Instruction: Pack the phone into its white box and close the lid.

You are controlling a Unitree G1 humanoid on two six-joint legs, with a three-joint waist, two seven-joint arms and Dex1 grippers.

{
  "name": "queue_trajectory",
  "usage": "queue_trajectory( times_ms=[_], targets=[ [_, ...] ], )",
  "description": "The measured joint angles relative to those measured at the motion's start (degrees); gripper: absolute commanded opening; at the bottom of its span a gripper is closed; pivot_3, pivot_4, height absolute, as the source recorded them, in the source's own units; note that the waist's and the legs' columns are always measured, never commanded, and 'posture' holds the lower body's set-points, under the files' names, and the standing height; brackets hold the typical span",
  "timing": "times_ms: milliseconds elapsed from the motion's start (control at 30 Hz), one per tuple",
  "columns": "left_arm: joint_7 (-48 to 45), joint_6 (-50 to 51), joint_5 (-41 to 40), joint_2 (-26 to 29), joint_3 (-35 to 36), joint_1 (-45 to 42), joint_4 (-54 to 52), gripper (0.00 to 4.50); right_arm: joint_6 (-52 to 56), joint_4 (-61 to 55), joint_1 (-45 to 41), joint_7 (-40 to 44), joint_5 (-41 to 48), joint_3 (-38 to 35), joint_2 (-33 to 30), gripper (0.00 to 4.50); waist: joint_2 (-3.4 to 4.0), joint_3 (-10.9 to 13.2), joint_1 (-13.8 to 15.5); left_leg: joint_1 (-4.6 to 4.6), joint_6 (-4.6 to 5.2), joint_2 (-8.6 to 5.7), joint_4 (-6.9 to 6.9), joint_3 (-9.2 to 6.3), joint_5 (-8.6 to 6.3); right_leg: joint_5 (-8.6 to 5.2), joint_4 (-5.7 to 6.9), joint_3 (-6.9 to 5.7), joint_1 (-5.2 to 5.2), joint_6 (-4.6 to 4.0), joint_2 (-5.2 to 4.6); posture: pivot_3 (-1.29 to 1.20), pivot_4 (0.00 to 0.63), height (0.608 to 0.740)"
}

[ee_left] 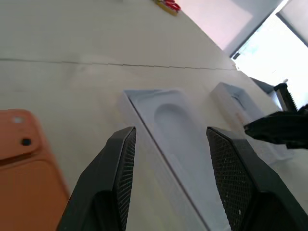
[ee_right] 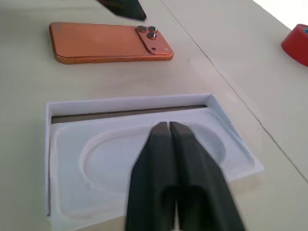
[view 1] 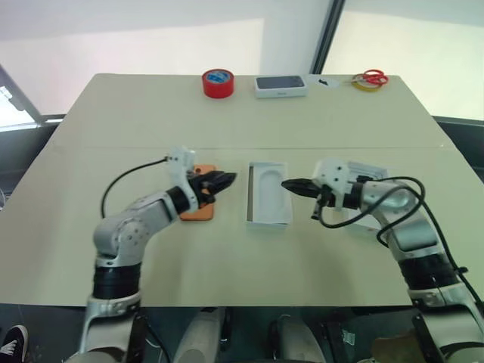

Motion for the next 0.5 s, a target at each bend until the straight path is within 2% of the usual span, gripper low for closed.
queue_trajectory(
  times_ms=[100, 200, 500],
  targets=[
    [-12.1, -9.8, 3.1, 7.7, -1.8, 7.4, -0.9, 2.46, 1.3, 2.8, -3.2, -0.5, -3.7, 3.9, 1.7, 0.01, 0.03, 0.0, -0.4, 0.00, 0.01, -0.01, -0.21, 0.01, -0.01, 0.00, -0.08, 0.05, -0.10, -0.03, -0.03, 0.00, 0.150, 0.738],
    [-18.6, -13.6, 2.8, 10.1, -0.8, 10.0, 0.1, 2.46, 2.3, 4.4, -6.4, -0.2, -6.1, 6.9, 2.8, 0.01, 0.04, 0.0, -0.1, 0.00, 0.12, -0.01, -0.38, -0.01, -0.07, 0.01, -0.07, 0.05, -0.21, -0.04, -0.04, 0.00, 0.150, 0.738],
    [-19.8, -18.7, 3.5, 11.3, 2.0, 10.9, 1.0, 2.46, -1.6, 12.1, -10.0, 1.3, -12.1, 12.6, 4.4, 0.01, 0.05, 0.0, -0.6, 0.06, 0.09, 0.01, -0.49, -0.02, -0.03, 0.02, -0.04, 0.05, -0.24, -0.03, 0.00, 0.00, 0.150, 0.738]
  ],
)
